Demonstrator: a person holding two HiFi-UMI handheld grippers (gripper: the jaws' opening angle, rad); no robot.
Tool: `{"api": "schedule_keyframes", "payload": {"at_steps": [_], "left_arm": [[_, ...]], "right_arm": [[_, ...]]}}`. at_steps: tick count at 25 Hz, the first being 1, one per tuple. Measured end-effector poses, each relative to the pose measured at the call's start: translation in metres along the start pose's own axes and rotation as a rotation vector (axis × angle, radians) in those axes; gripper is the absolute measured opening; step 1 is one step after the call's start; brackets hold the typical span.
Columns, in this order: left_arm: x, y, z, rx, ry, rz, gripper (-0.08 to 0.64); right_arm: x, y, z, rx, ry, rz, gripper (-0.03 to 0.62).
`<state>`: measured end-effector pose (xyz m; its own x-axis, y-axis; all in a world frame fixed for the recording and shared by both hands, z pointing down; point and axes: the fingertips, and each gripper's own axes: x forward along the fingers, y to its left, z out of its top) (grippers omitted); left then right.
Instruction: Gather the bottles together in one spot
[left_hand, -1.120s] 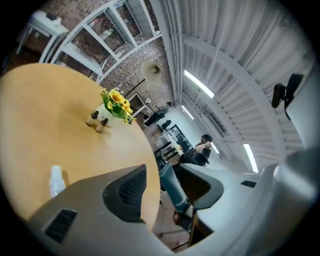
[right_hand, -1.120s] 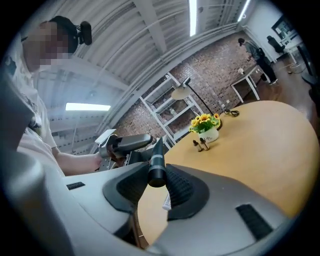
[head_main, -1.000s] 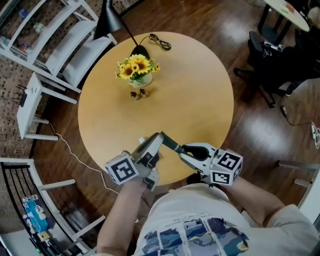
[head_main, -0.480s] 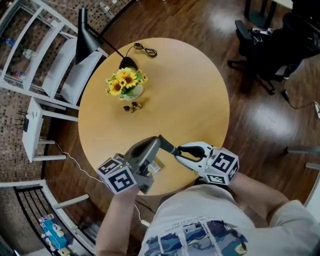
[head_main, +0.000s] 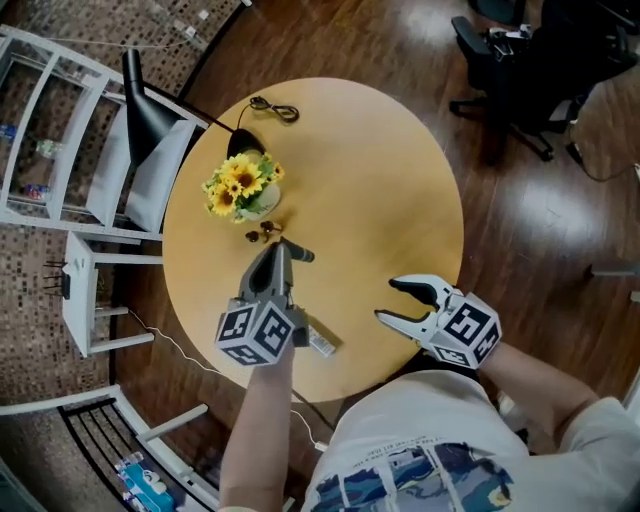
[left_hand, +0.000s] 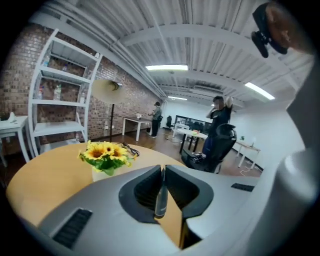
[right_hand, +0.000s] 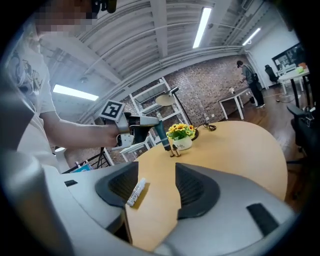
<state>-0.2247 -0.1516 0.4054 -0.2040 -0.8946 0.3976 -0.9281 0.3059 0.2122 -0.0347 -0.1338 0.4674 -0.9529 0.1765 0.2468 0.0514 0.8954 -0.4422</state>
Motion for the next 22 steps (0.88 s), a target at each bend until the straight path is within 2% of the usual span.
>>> {"api": "schedule_keyframes", "payload": {"at_steps": [6,9,11,18,22], "left_arm": [[0.055,0.056,-0.011,0.017,-0.028,0.175,0.028],[0.082,0.077,-0.024,0.045,-0.028,0.247,0.028],[0.097,0.091,-0.035,0.033,-0.027,0.287,0.028],[0.122,0.123,-0.051,0.033,-0.058,0.343,0.028],[0.129,0.133,-0.057,0.023,-0.069,0.342,0.028]], "right_arm": [[-0.021,-0.022,-0.015,-0.017,0.032,-0.064,0.255],[-0.039,-0.030,-0.030,0.030,0.057,-0.106,0.255],[-0.049,-0.034,-0.041,0.058,0.074,-0.133,0.255],[-0.061,-0.046,-0.059,0.102,0.108,-0.187,0.255],[-0.061,-0.051,-0.061,0.132,0.121,-0.204,0.255]]}}
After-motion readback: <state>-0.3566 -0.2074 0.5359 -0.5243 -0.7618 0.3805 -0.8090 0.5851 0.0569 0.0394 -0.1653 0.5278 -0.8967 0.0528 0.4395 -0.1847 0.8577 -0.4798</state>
